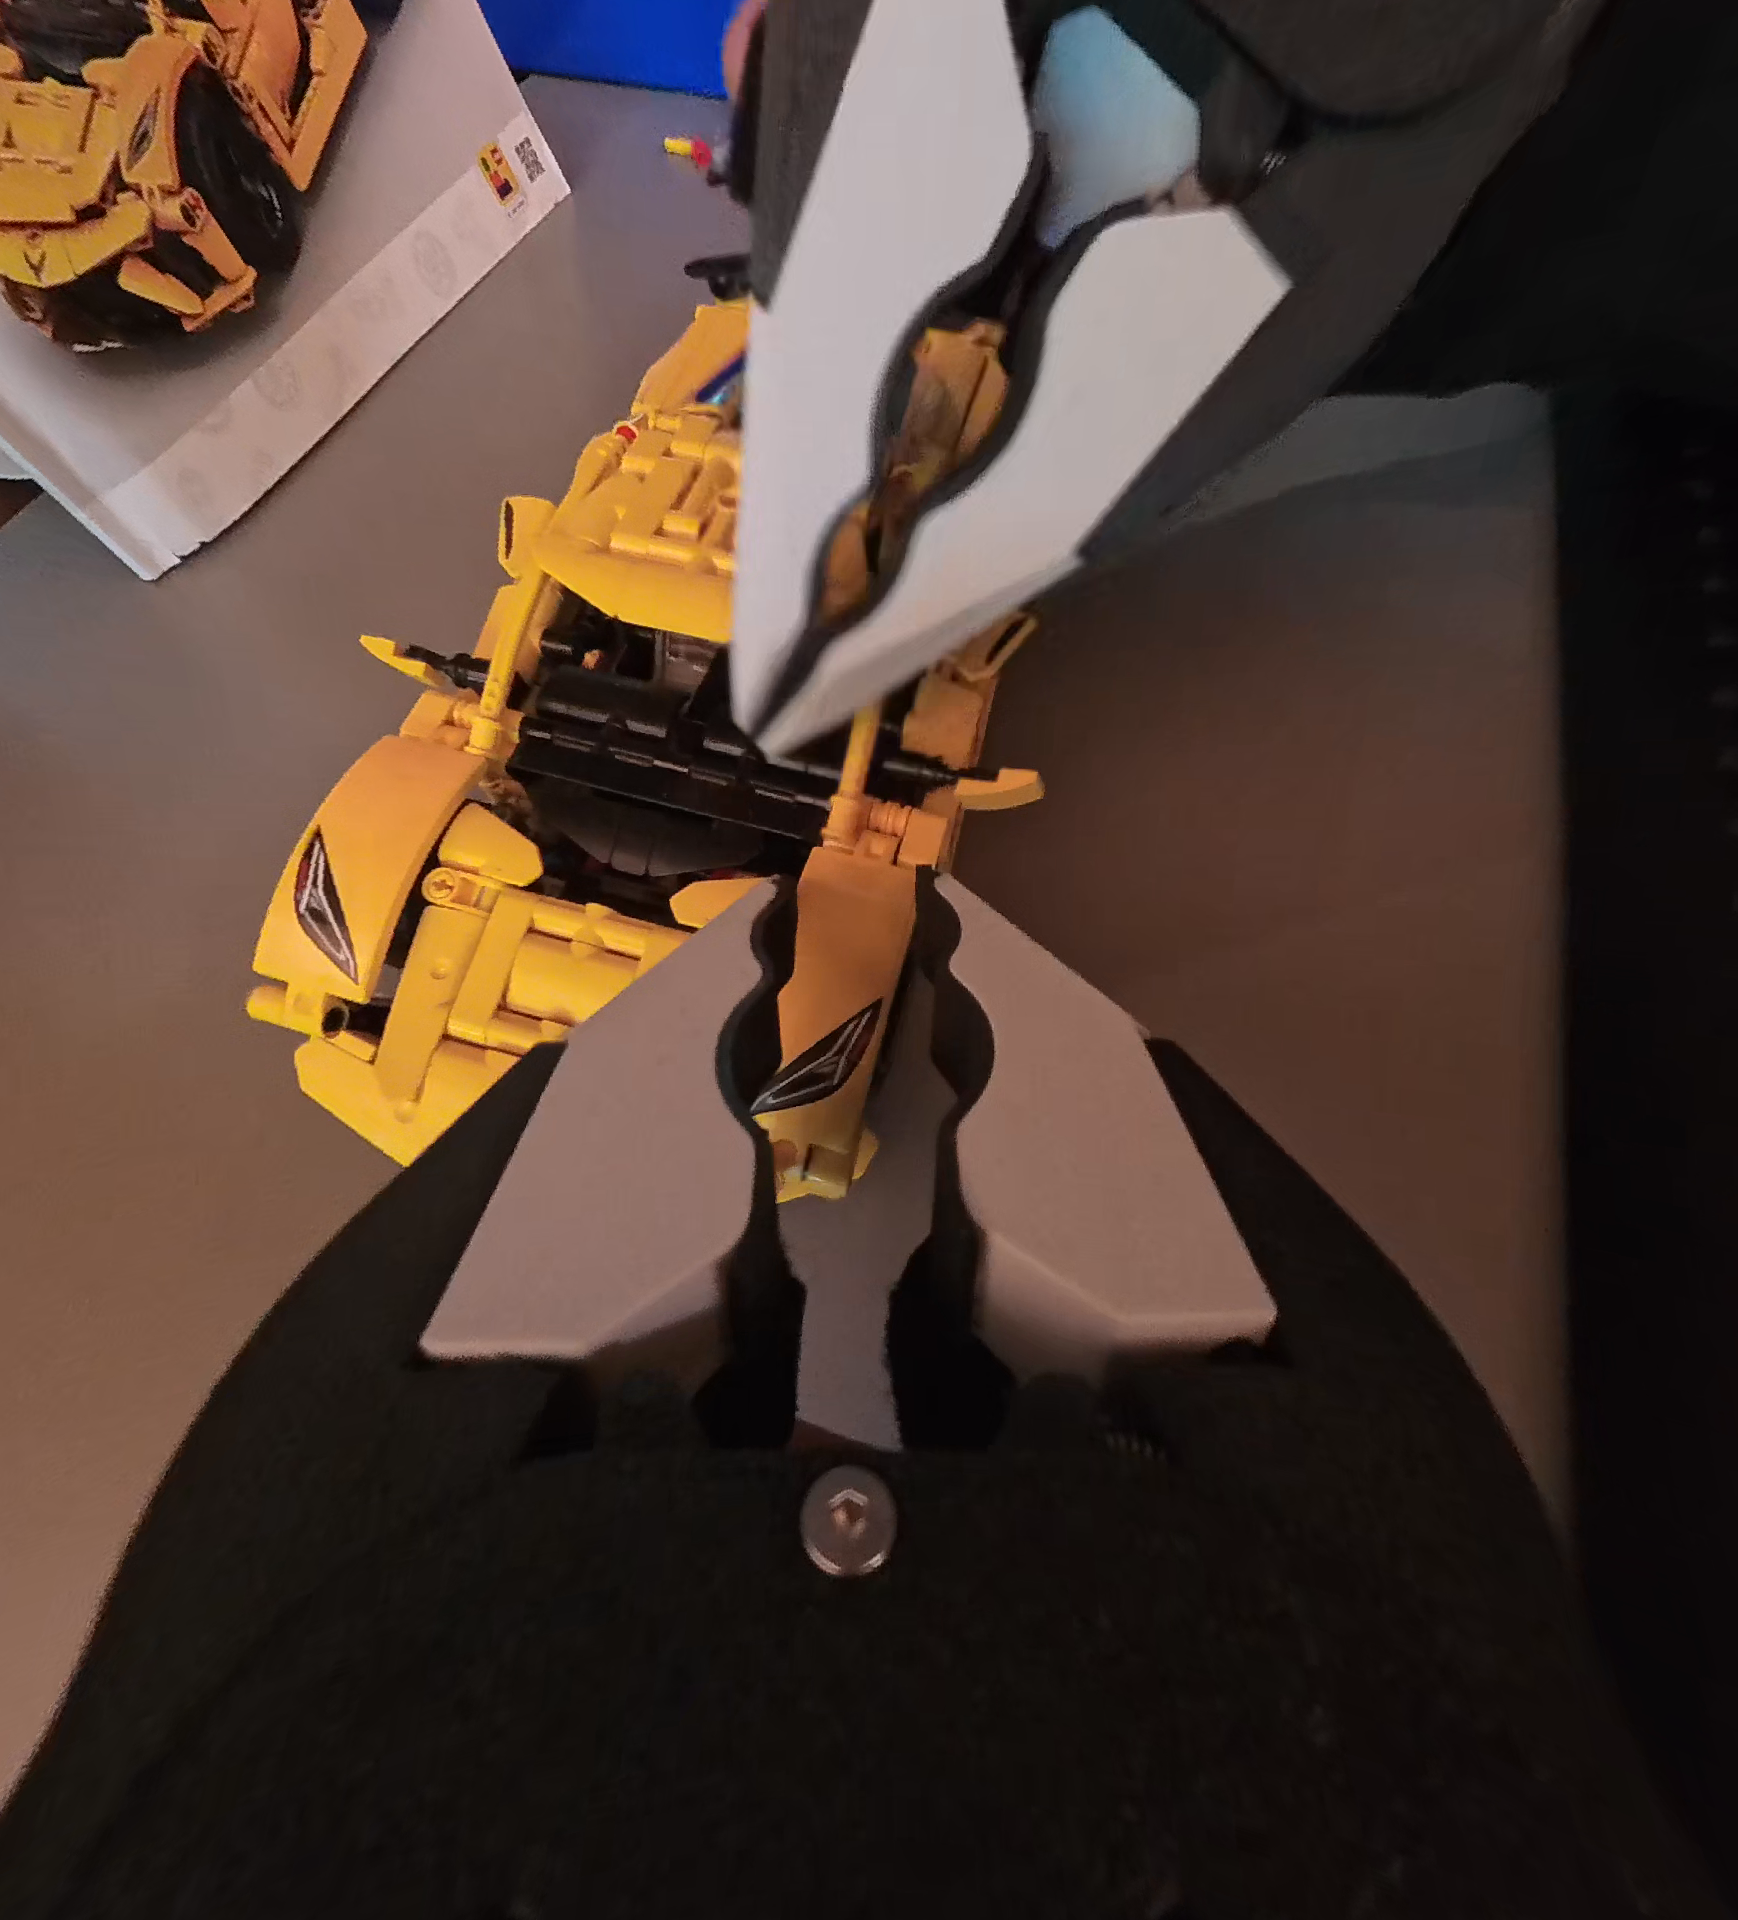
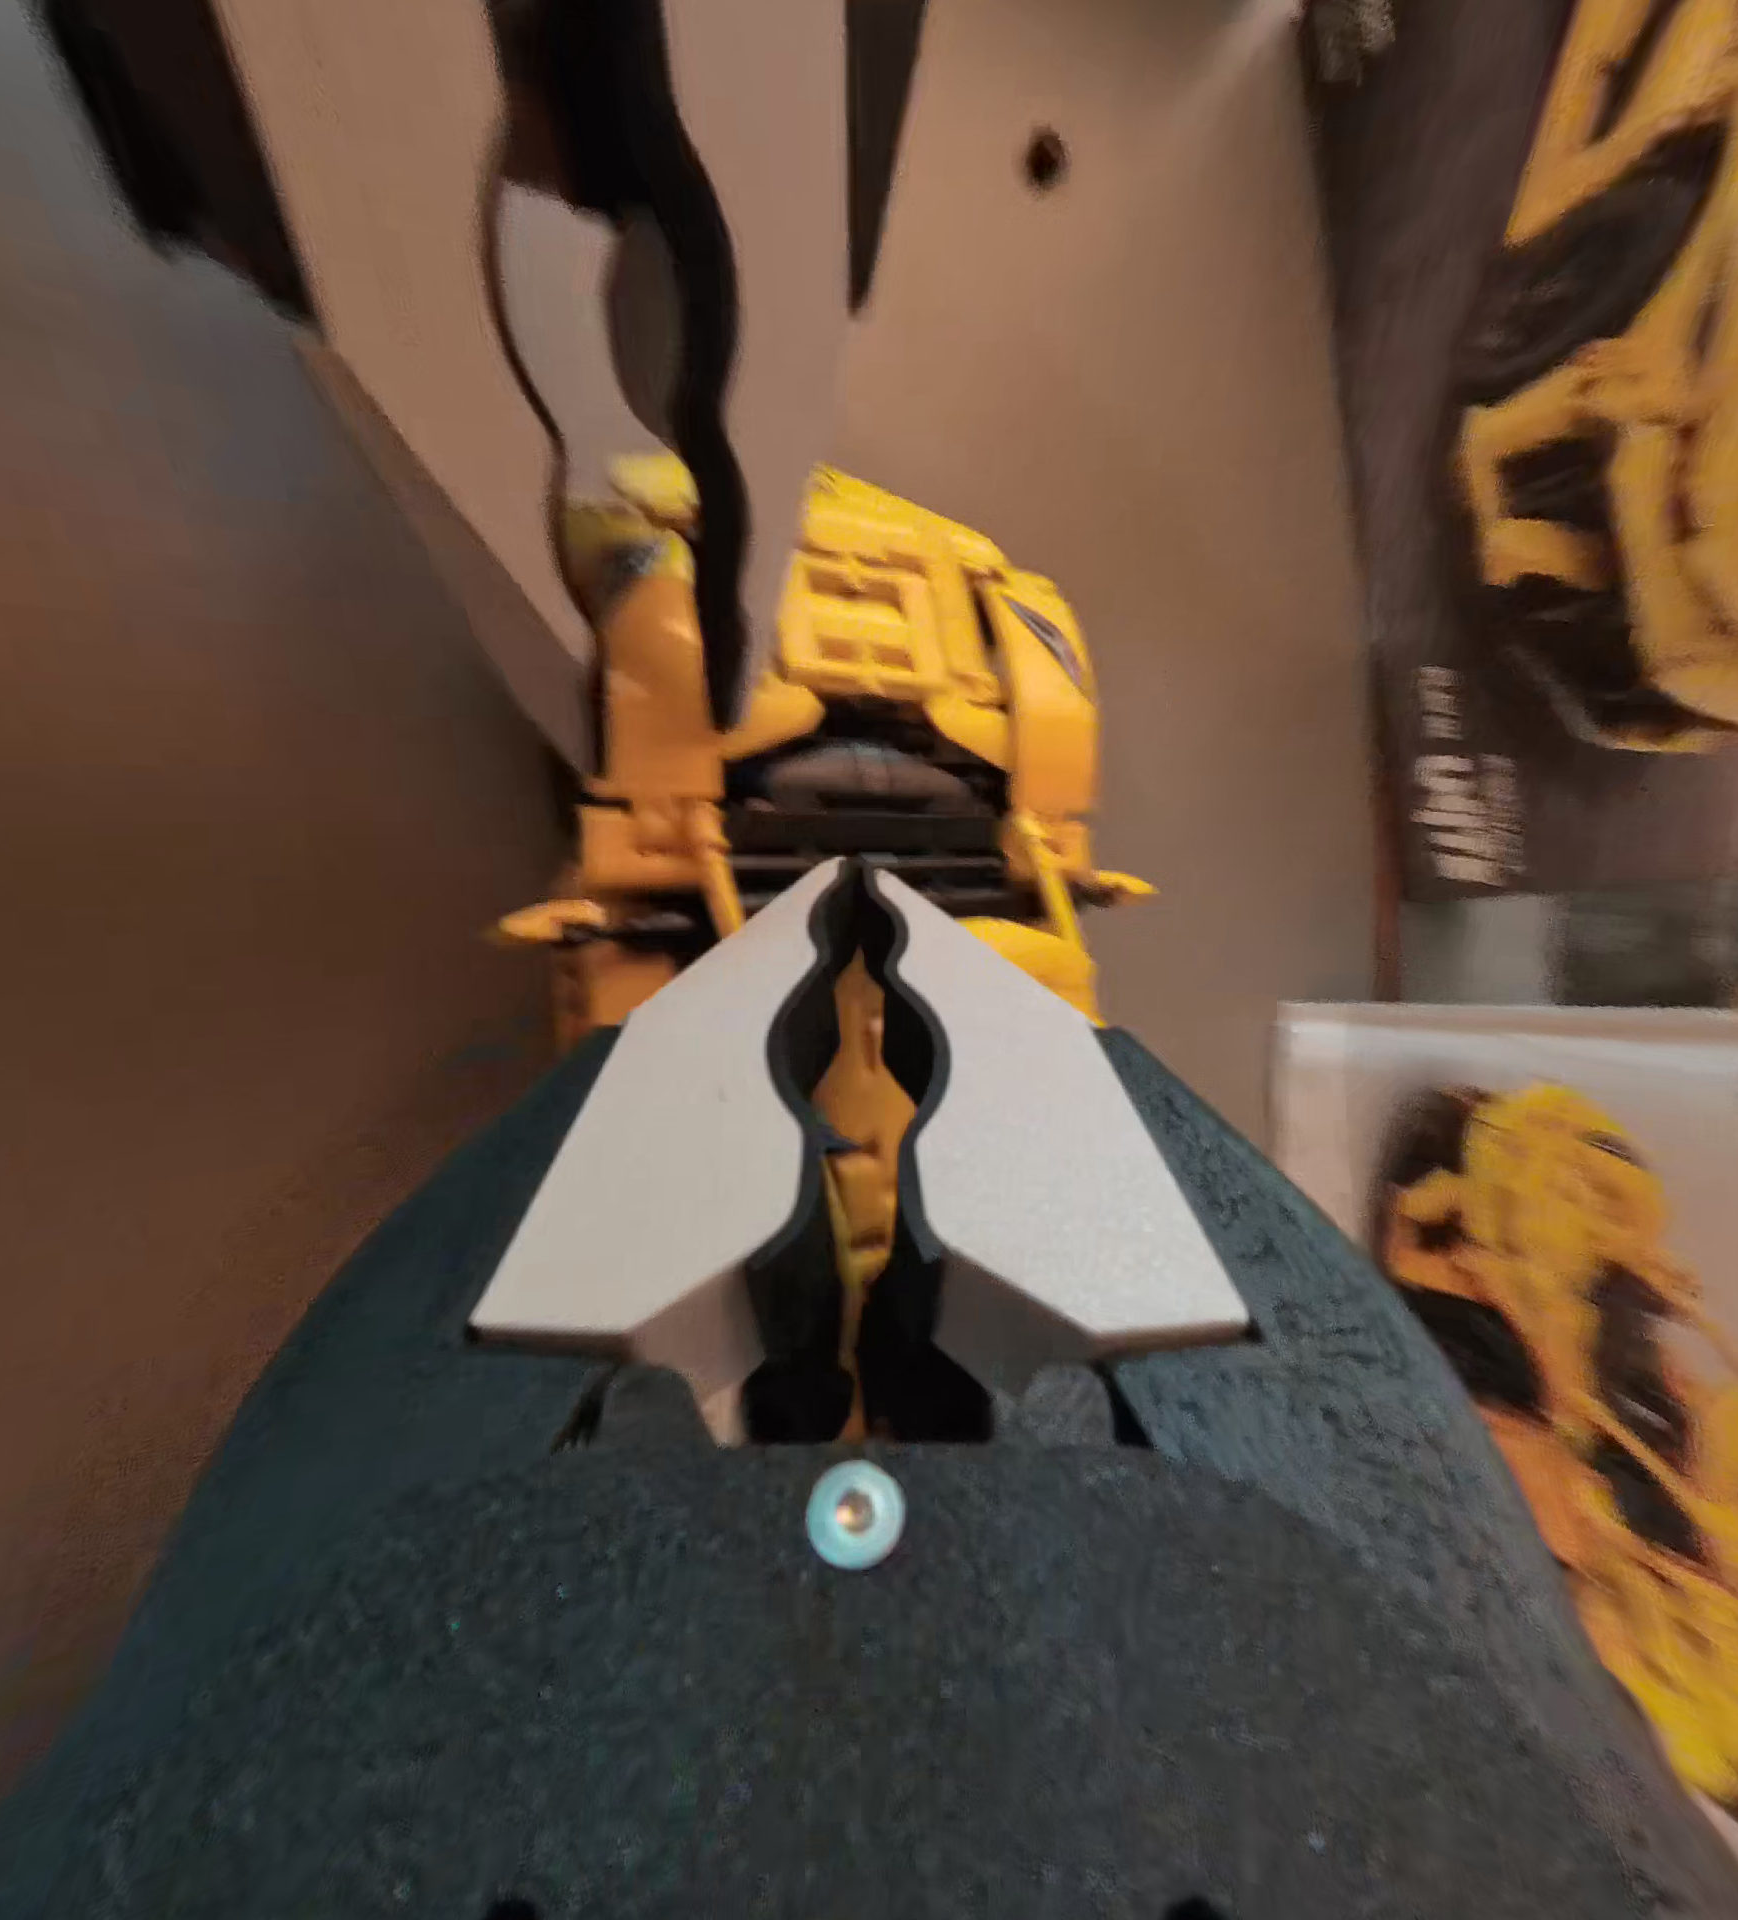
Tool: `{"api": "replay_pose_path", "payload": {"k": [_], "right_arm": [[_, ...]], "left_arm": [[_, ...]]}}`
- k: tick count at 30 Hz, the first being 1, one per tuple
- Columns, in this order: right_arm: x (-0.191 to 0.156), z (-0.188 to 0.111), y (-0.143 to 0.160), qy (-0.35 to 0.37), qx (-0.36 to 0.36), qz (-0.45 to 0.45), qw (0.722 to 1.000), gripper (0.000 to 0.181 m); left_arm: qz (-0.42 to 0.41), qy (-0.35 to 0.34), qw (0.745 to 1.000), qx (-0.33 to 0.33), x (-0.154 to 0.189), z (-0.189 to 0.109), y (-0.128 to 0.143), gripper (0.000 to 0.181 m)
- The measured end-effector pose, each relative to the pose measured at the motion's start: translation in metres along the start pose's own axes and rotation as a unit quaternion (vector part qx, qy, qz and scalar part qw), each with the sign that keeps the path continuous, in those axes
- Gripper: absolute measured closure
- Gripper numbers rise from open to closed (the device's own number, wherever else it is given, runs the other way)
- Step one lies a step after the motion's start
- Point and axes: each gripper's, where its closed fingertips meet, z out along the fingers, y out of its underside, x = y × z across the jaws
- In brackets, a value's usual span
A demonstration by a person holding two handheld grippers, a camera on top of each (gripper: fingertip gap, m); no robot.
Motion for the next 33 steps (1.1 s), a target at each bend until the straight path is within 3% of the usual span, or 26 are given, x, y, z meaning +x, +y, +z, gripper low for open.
{"api": "replay_pose_path", "payload": {"k": [1, 4, 8, 11, 18, 24, 27, 31, 33], "right_arm": [[0.003, -0.002, 0.001, 0.014, 0.002, -0.011, 1.000, 0.181], [-0.016, -0.019, -0.018, -0.082, 0.068, 0.069, 0.992, 0.181], [-0.025, -0.032, -0.021, -0.105, 0.094, 0.065, 0.988, 0.177], [-0.039, -0.031, -0.017, -0.133, 0.078, 0.054, 0.987, 0.166], [-0.051, -0.005, -0.010, -0.100, 0.034, 0.002, 0.994, 0.161], [-0.050, -0.016, 0.007, -0.125, 0.002, 0.029, 0.992, 0.161], [-0.049, -0.025, 0.013, -0.118, 0.023, 0.065, 0.991, 0.159], [-0.046, -0.052, 0.014, -0.087, 0.090, 0.171, 0.977, 0.153], [-0.045, -0.068, 0.023, -0.055, 0.116, 0.239, 0.962, 0.149]], "left_arm": [[0.003, -0.001, 1.000, -0.001, 0.000, 0.000, 0.000, 0.159], [0.005, 0.000, 1.000, -0.007, -0.001, -0.001, 0.000, 0.159], [-0.004, -0.003, 1.000, -0.011, -0.005, -0.007, 0.002, 0.157], [-0.021, -0.021, 1.000, -0.005, -0.017, -0.016, 0.003, 0.154], [-0.040, 0.019, 0.999, -0.018, -0.004, -0.015, 0.012, 0.151], [-0.050, 0.029, 0.998, -0.016, 0.006, -0.006, 0.006, 0.143], [-0.033, 0.036, 0.999, -0.020, 0.011, -0.002, 0.003, 0.136], [-0.039, -0.017, 0.999, 0.027, -0.032, -0.014, -0.011, 0.138], [-0.077, -0.021, 0.995, 0.065, -0.059, -0.022, -0.016, 0.128]]}}
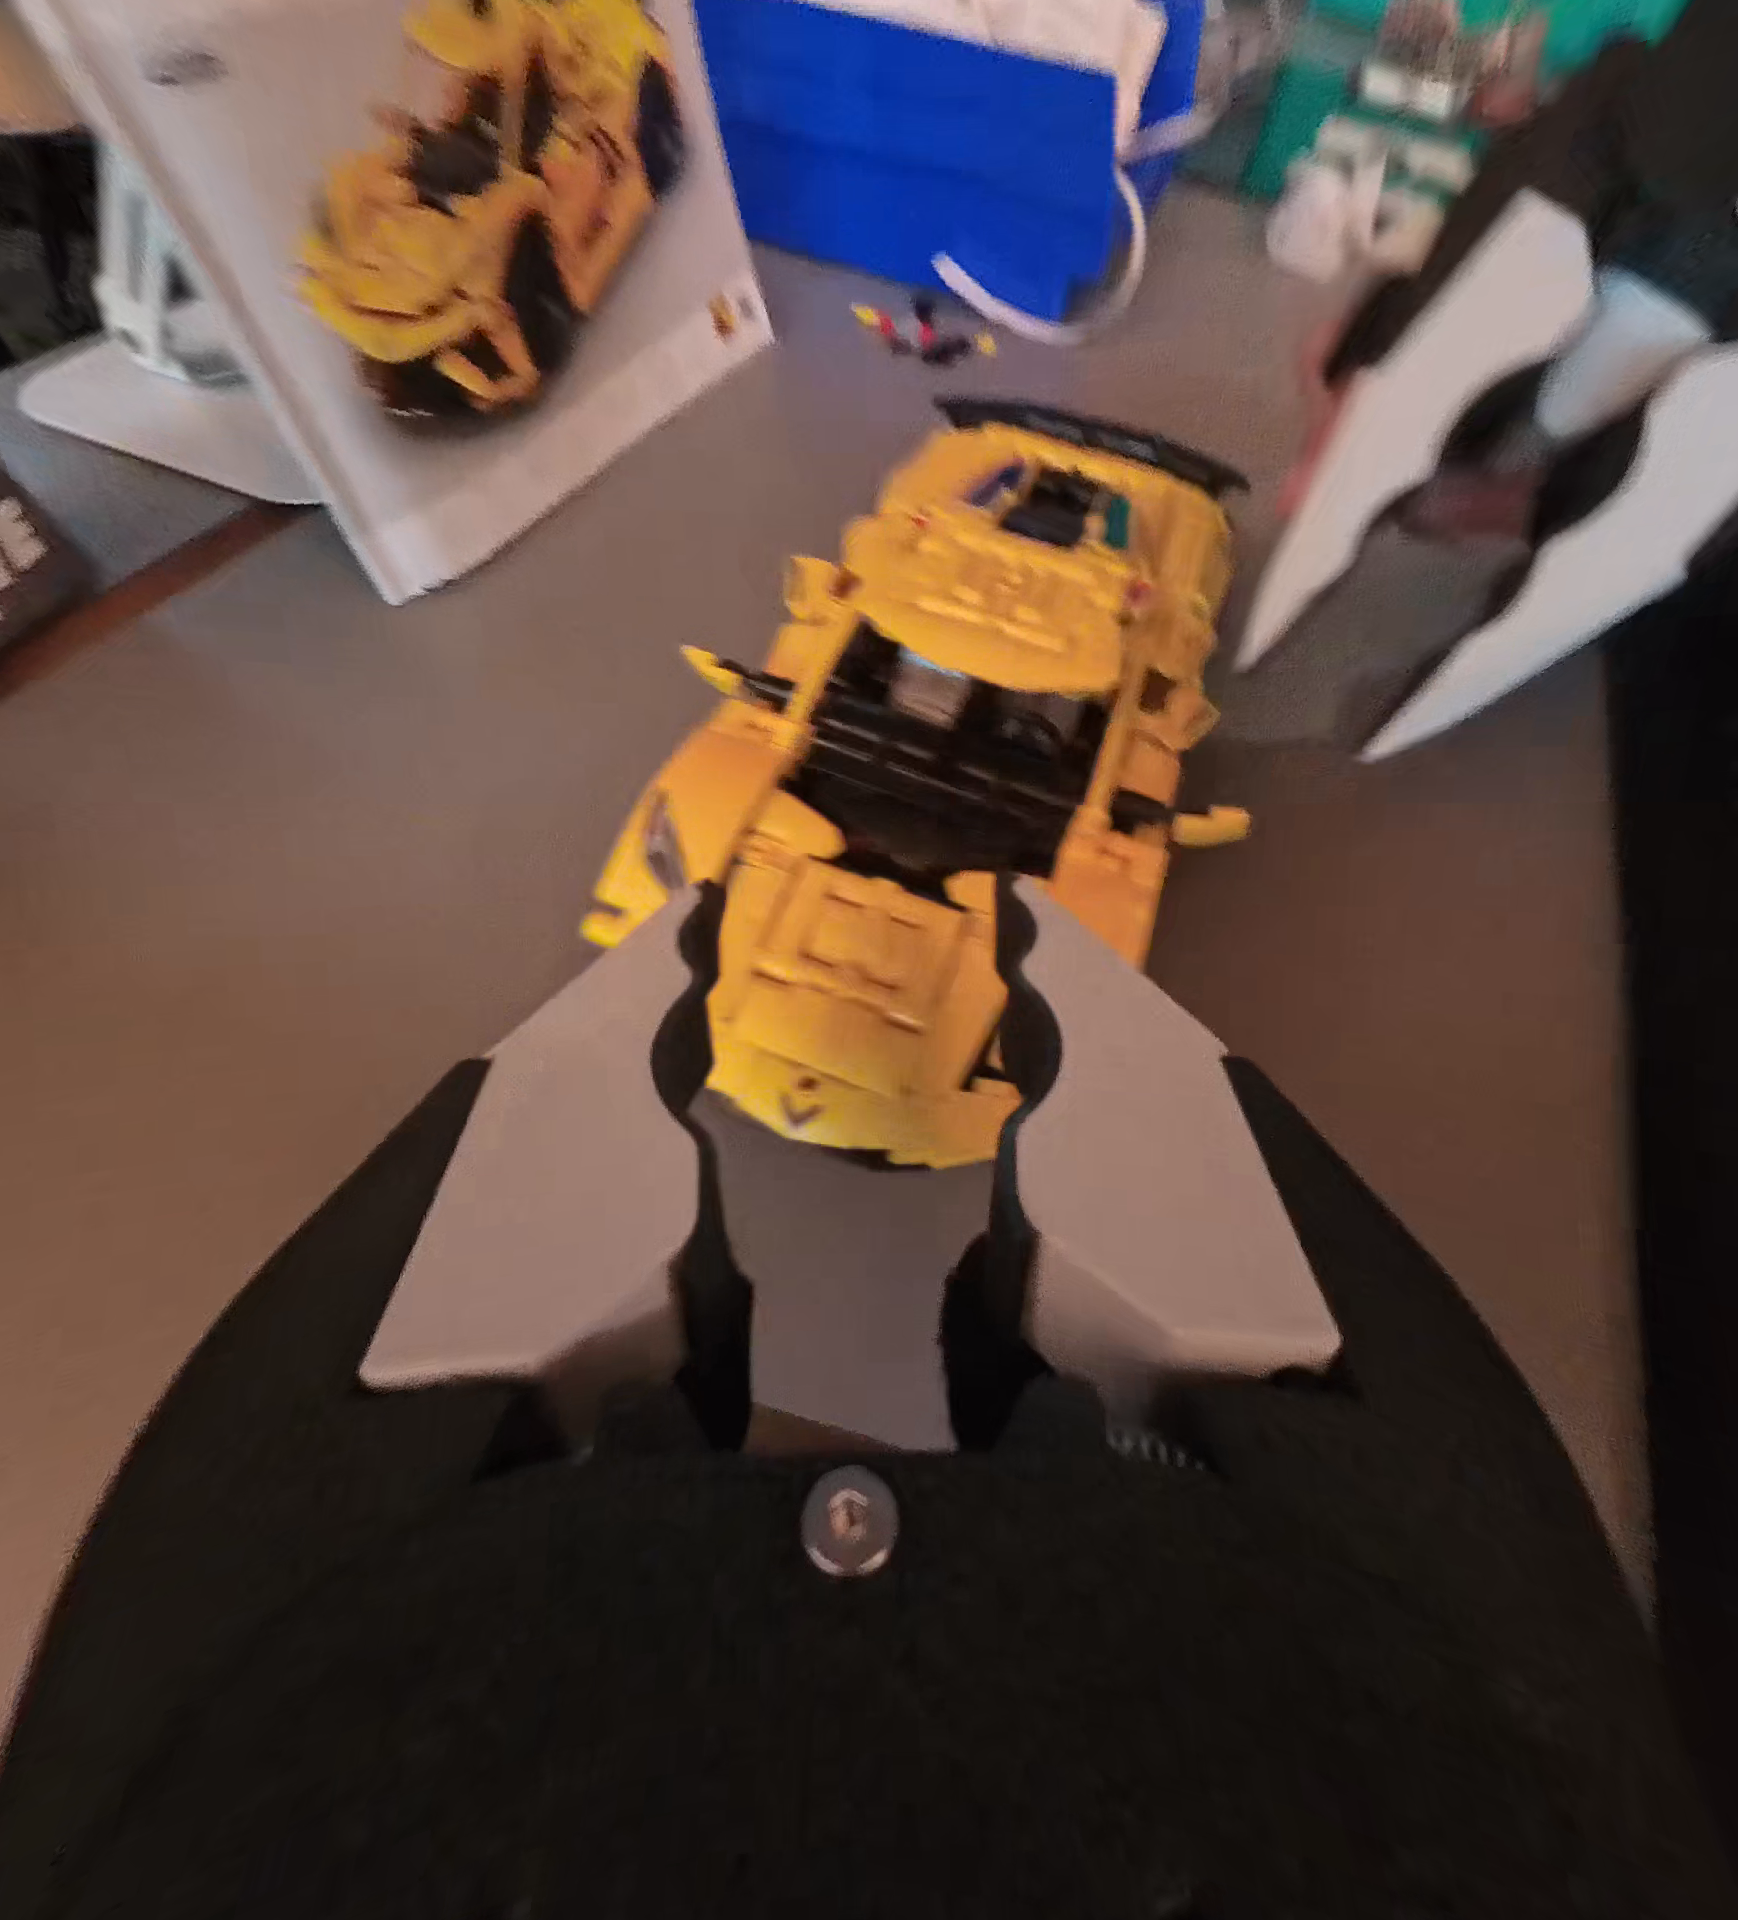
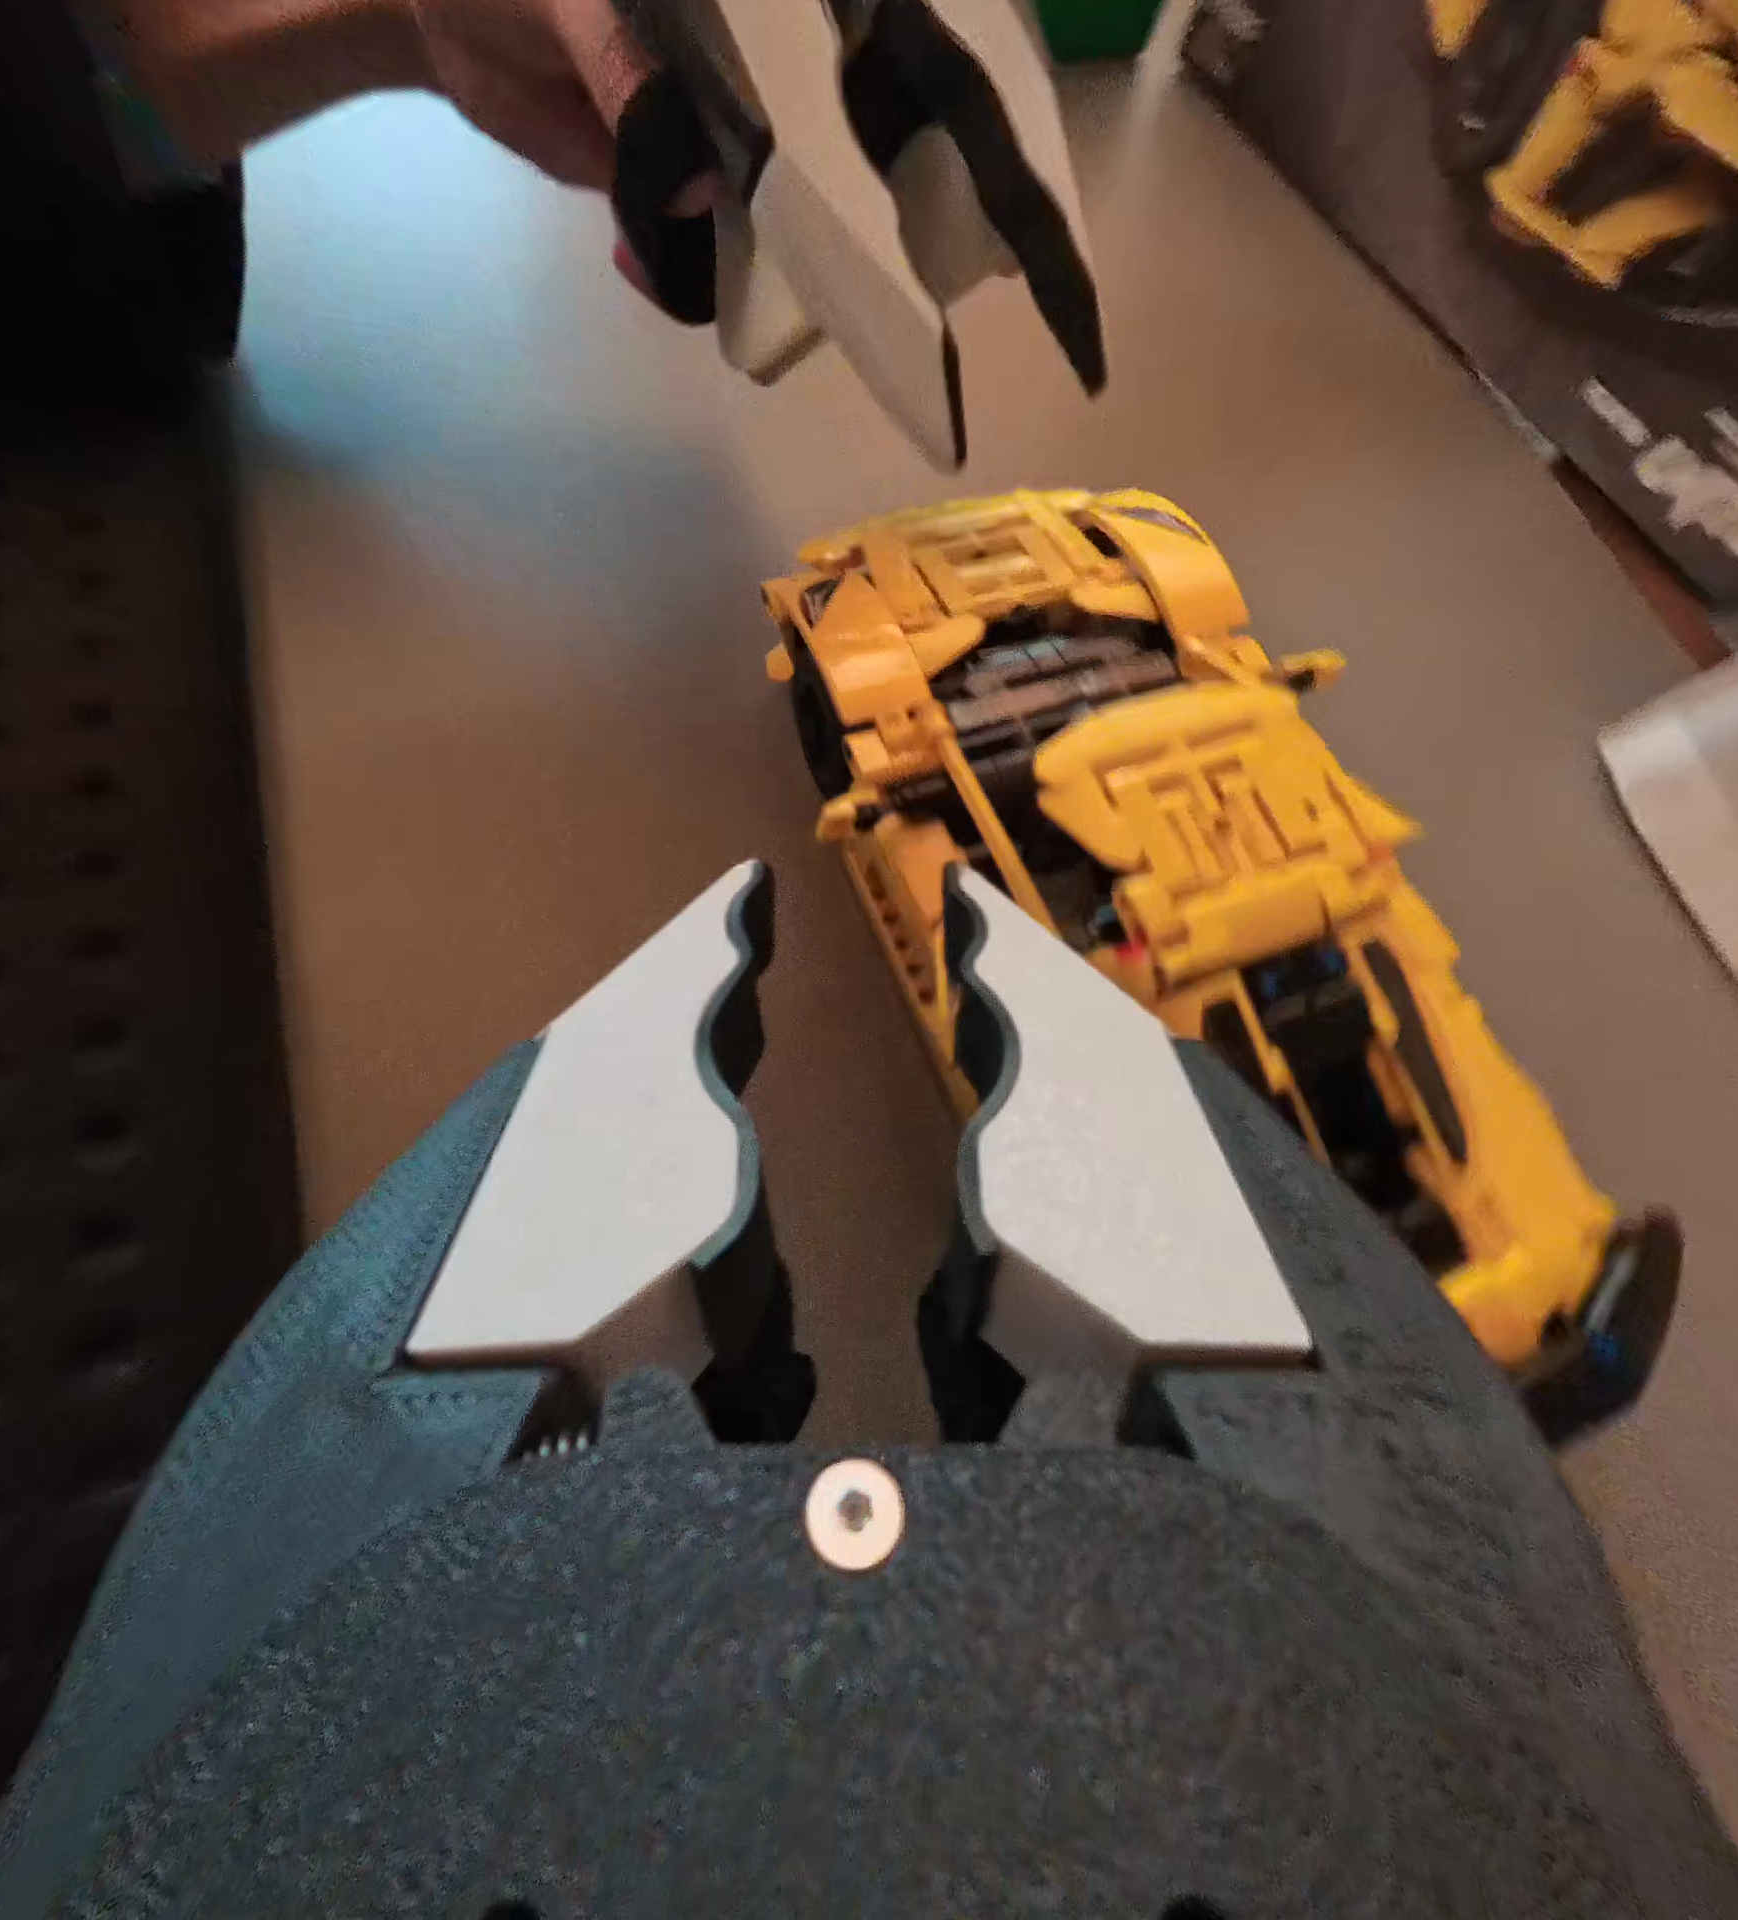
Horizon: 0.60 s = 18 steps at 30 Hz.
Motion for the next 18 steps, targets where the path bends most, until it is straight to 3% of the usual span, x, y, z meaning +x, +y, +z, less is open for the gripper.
{"api": "replay_pose_path", "payload": {"k": [4, 6, 8, 11, 14, 18], "right_arm": [[0.022, -0.037, 0.047, 0.106, 0.003, 0.112, 0.988, 0.139], [0.033, -0.052, 0.069, 0.147, 0.001, 0.181, 0.972, 0.138], [0.037, -0.050, 0.085, 0.139, -0.010, 0.246, 0.959, 0.134], [0.039, -0.042, 0.081, 0.093, 0.005, 0.291, 0.952, 0.146], [0.043, -0.040, 0.075, 0.065, 0.015, 0.311, 0.948, 0.144], [0.056, -0.033, 0.068, 0.065, 0.023, 0.302, 0.951, 0.141]], "left_arm": [[-0.096, 0.015, 0.995, 0.020, -0.046, 0.006, 0.007, 0.114], [-0.130, 0.051, 0.990, 0.014, -0.051, 0.018, 0.008, 0.110], [-0.166, 0.111, 0.980, -0.006, -0.044, 0.030, 0.006, 0.110], [-0.171, 0.173, 0.968, -0.063, -0.021, 0.043, 0.014, 0.118], [-0.146, 0.136, 0.977, -0.075, -0.018, 0.044, 0.023, 0.117], [-0.144, 0.113, 0.979, -0.084, -0.002, 0.025, 0.036, 0.115]]}}
